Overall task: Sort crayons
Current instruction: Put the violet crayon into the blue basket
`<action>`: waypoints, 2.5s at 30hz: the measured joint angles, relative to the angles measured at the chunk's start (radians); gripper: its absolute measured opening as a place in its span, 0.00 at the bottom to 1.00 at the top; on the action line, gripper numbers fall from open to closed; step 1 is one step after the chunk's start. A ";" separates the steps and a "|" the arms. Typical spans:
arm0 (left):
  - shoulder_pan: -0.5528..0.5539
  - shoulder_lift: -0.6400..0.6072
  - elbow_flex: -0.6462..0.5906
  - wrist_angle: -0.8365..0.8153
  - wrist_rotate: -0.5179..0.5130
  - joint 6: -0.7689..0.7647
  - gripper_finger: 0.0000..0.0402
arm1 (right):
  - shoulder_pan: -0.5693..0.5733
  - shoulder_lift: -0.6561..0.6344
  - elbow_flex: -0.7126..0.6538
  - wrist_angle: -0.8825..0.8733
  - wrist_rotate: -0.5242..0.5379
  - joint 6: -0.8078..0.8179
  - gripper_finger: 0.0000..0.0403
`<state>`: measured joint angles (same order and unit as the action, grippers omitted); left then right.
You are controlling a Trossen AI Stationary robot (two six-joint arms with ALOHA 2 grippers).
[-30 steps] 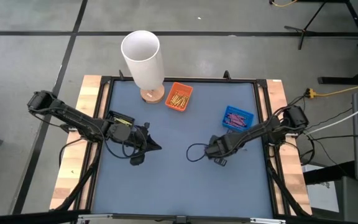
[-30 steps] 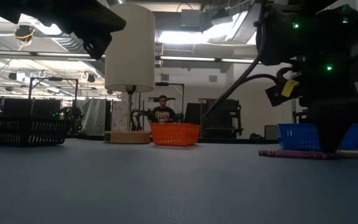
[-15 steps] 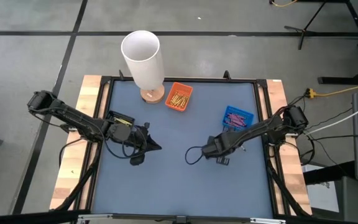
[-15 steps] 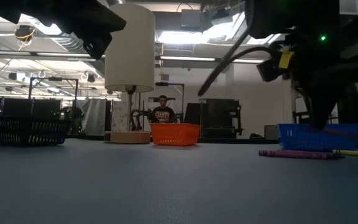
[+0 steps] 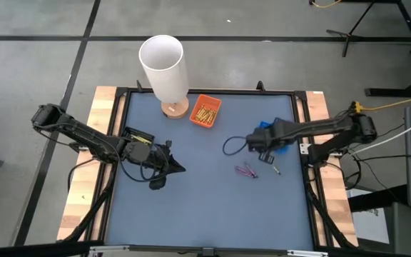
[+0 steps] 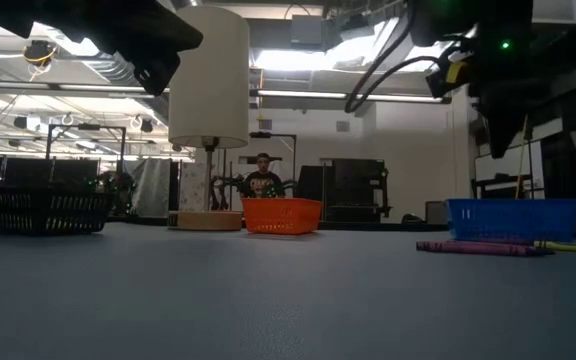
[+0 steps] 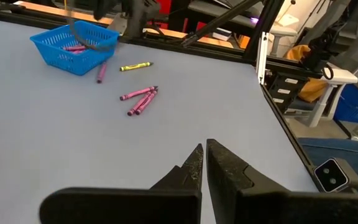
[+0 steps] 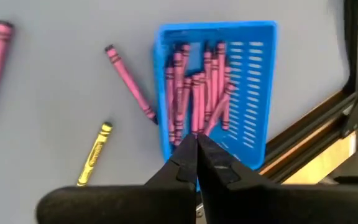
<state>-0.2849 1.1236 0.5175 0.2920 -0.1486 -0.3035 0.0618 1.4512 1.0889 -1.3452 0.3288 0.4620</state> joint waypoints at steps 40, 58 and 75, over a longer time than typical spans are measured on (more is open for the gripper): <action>0.000 0.000 0.000 -0.006 0.000 -0.002 0.02 | -0.088 0.237 -0.006 0.312 -0.338 -0.182 0.34; 0.000 0.000 0.000 -0.006 0.000 -0.005 0.02 | -0.101 0.320 -0.006 0.262 -0.076 -0.268 0.34; 0.000 0.000 0.000 -0.006 0.000 -0.004 0.02 | -0.240 0.320 -0.006 0.239 -0.098 -0.314 0.34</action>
<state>-0.2849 1.1236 0.5179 0.2859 -0.1490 -0.3077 -0.1780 1.7714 1.0828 -1.1061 0.2305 0.1478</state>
